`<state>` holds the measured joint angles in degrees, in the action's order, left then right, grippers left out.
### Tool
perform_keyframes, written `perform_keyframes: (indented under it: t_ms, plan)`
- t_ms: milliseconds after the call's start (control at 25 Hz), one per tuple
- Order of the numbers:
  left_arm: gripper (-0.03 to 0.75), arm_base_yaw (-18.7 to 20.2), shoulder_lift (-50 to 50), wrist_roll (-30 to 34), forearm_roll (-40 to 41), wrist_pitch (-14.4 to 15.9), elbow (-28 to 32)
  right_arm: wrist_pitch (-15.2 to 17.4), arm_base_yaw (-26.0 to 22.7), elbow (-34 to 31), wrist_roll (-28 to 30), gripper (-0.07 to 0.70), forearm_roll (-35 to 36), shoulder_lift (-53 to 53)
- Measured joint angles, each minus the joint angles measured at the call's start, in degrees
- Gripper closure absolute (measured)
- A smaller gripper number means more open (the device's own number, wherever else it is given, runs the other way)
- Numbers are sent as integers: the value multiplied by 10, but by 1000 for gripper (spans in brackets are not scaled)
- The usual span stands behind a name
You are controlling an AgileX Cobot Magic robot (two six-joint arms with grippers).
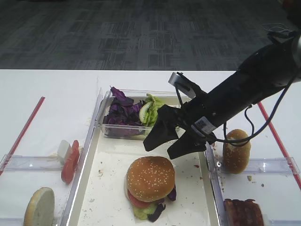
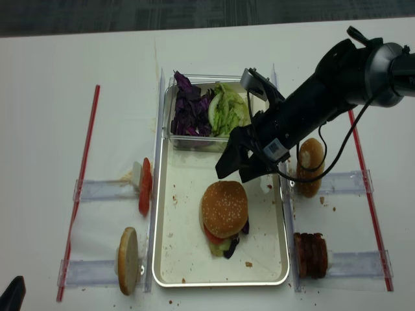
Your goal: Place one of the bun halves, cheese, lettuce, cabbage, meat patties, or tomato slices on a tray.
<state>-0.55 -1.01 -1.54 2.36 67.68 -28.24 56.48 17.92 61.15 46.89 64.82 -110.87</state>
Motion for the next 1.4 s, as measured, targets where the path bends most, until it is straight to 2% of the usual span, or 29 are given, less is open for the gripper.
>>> perform_keyframes:
  t_ms: [360, 600, 760, 920, 1160, 1280, 1400]
  plan:
    - [225, 0, 0, 0, 0, 0, 0, -7, 0, 24, 0, 58, -17, -1]
    - [225, 0, 0, 0, 0, 0, 0, 31, 0, 82, -16, 58, -19, -1]
    - [225, 0, 0, 0, 0, 0, 0, 32, 0, 127, -40, 58, -44, -1]
    - [225, 0, 0, 0, 0, 0, 0, -2, 0, 175, -92, 58, -122, -1]
    - [225, 0, 0, 0, 0, 0, 0, -83, 0, 200, -173, 58, -285, -1]
    - [225, 0, 0, 0, 0, 0, 0, -108, 0, 200, -208, 58, -357, -1]
    - [225, 0, 0, 0, 0, 0, 0, -117, 0, 200, -222, 58, -400, -1]
